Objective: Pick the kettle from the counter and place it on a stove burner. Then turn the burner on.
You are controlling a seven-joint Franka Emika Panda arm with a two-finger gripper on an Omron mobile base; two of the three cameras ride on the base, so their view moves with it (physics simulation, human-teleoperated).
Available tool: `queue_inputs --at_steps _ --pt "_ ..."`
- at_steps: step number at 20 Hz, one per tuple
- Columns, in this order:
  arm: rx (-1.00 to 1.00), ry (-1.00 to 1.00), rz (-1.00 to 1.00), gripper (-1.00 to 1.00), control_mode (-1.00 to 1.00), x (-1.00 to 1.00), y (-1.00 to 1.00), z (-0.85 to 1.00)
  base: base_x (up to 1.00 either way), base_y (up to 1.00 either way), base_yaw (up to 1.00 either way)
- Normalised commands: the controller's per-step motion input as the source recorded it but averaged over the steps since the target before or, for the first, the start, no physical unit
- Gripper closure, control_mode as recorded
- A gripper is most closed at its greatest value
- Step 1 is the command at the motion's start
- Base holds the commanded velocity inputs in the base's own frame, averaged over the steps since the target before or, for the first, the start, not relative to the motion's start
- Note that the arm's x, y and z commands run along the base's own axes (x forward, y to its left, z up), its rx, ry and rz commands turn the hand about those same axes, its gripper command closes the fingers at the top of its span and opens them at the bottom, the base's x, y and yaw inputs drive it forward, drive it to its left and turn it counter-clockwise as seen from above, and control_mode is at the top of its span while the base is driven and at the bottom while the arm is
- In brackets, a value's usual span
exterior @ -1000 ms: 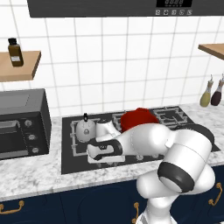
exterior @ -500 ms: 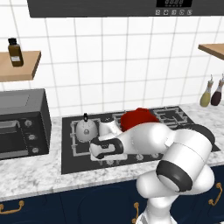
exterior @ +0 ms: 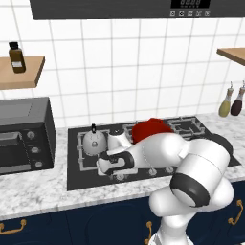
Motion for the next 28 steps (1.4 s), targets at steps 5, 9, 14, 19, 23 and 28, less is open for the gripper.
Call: queue_inputs --at_steps 5,9,14,19,23,28 --pt "0.0 -0.01 0.02 1.0 -1.0 0.02 0.0 -0.1 0.0 0.0 0.0" --pt "0.0 -0.02 0.01 1.0 -1.0 0.01 0.0 -0.03 0.0 0.0 0.0" --pt "0.0 -0.05 0.03 1.0 -1.0 -0.03 -0.22 -0.02 0.0 0.0 0.0" --pt "0.0 -0.02 0.05 1.0 -1.0 -0.03 -0.18 -0.07 0.0 0.0 0.0" --pt "0.0 0.07 0.27 1.0 -1.0 0.0 0.03 -0.24 0.0 0.0 0.0" --pt "0.0 0.08 0.32 1.0 -1.0 0.0 0.02 -0.23 0.0 0.0 0.0"
